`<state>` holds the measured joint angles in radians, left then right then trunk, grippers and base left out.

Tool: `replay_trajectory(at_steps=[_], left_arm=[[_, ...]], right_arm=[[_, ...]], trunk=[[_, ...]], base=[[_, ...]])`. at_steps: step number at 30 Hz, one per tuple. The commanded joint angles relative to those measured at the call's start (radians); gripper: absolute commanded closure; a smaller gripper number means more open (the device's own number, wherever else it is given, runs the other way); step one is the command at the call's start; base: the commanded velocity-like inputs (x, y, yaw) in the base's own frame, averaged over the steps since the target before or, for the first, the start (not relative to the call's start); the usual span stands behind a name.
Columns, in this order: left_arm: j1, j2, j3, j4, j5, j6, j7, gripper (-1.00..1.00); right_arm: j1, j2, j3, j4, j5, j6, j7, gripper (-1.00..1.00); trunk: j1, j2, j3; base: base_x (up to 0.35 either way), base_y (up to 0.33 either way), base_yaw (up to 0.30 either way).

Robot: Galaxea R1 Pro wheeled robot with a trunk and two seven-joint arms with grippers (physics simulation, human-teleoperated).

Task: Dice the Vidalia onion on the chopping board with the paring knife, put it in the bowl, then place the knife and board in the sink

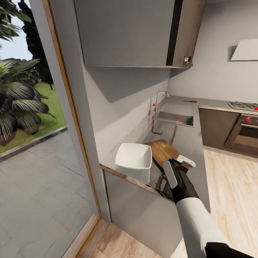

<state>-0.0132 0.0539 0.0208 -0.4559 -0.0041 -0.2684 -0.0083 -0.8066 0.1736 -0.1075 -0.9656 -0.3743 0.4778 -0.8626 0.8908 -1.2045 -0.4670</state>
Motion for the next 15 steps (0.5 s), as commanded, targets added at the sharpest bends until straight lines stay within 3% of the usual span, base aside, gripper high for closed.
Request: replay_trajectory(at_steps=[1,12,13,15], left_arm=[[-0.001,0.0,0.002,0.0,-0.001,-0.003,-0.001,-1.0],[-0.001,0.0,0.001,0.0,-0.001,-0.003,-0.001,-1.0],[-0.001,-0.001,0.001,0.001,-0.001,-0.003,-0.001,-1.0],[-0.001,-0.001,0.001,0.001,-0.001,-0.003,-0.001,-1.0]], right_arm=[[0.0,0.001,-0.001,0.025,-0.023,0.001,-0.004,1.0],[0.0,0.001,-0.002,0.025,-0.023,-0.001,-0.005,1.0],[0.0,0.001,-0.049,0.025,-0.023,-0.001,-0.005,1.0],[0.0,0.001,-0.049,0.025,-0.023,-0.001,-0.004,1.0]], trunk=[[0.0,-0.001,-0.001],[0.0,-0.001,-0.001],[0.0,-0.001,-0.001],[0.0,-0.001,-0.001]], base=[[0.0,0.0,0.0],[0.0,0.0,0.0],[0.005,0.0,0.0],[0.065,-0.004,0.0]])
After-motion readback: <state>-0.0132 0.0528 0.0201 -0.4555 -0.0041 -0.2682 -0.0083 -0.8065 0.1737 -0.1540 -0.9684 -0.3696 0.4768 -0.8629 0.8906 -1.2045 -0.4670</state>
